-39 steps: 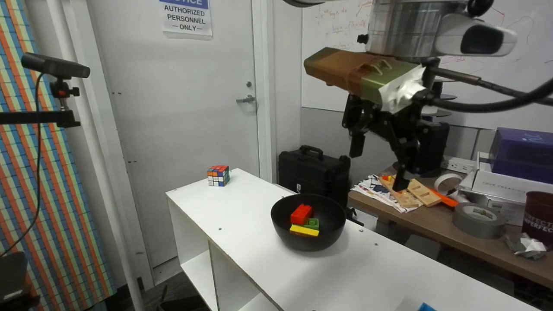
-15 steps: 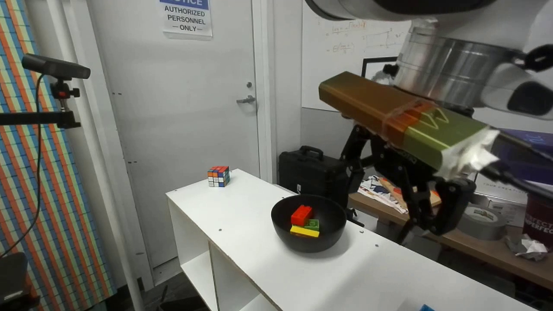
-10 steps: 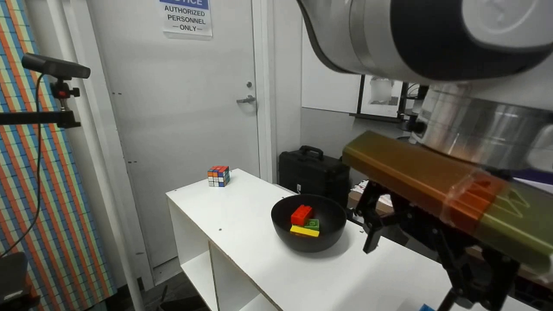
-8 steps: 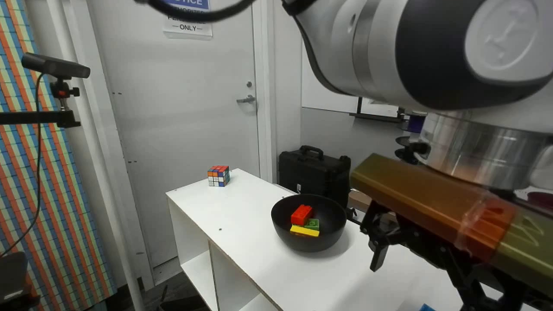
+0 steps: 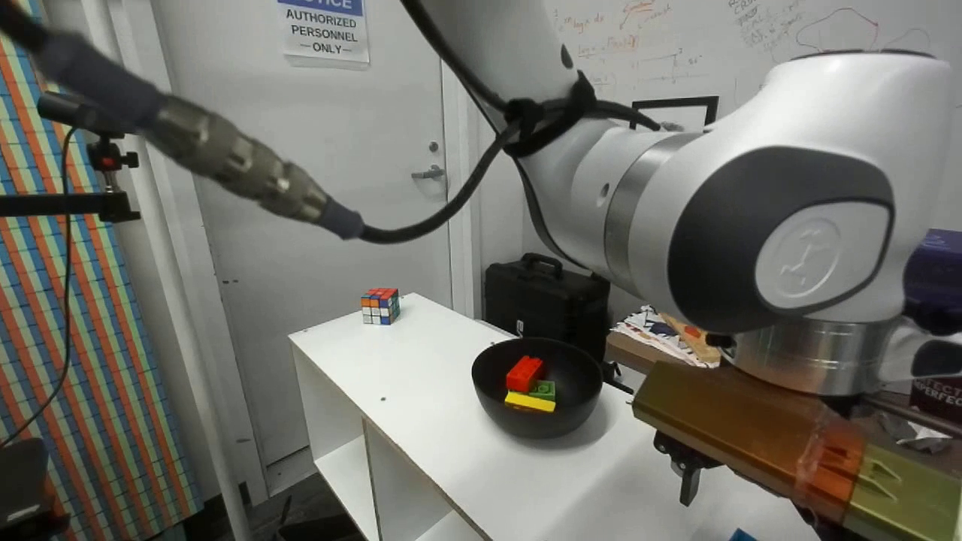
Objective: Put the green, yellow, orange and blue lego bricks in the black bowl
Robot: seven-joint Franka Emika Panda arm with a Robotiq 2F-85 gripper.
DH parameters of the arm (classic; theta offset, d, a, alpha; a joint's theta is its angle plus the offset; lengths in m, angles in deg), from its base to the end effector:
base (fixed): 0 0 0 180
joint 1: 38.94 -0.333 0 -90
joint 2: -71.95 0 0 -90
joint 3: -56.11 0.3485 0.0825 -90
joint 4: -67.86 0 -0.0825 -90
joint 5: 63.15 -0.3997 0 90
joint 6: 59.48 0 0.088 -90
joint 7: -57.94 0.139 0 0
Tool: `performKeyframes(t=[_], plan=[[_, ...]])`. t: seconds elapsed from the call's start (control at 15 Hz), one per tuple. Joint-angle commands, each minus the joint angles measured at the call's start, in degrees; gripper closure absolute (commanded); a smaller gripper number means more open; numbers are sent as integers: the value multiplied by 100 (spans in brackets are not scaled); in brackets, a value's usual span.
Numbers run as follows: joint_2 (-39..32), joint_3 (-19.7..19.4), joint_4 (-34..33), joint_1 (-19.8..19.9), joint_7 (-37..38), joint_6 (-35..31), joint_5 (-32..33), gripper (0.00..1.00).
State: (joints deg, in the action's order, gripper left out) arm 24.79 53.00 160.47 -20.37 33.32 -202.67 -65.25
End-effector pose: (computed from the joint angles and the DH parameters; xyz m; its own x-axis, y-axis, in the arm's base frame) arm 0.6793 -0.2649 0.1248 0.9979 0.0421 0.0489 0.0402 -0.9984 0.0401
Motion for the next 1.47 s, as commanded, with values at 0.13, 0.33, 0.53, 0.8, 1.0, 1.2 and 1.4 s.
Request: performKeyframes(t=[0.13,0.33,0.53,0.8,1.0,1.2,1.4], plan=[[-356,69,-436,89,53,-3,95,0],[-374,-24,-438,72,194,138,118,25],[-365,-37,-376,123,244,135,86,49],[-370,-36,-319,172,222,133,104,81],[-323,-27,-265,185,200,100,107,86],[-208,-90,-171,120,286,60,148,88],[90,-92,19,-21,406,-115,188,89]])
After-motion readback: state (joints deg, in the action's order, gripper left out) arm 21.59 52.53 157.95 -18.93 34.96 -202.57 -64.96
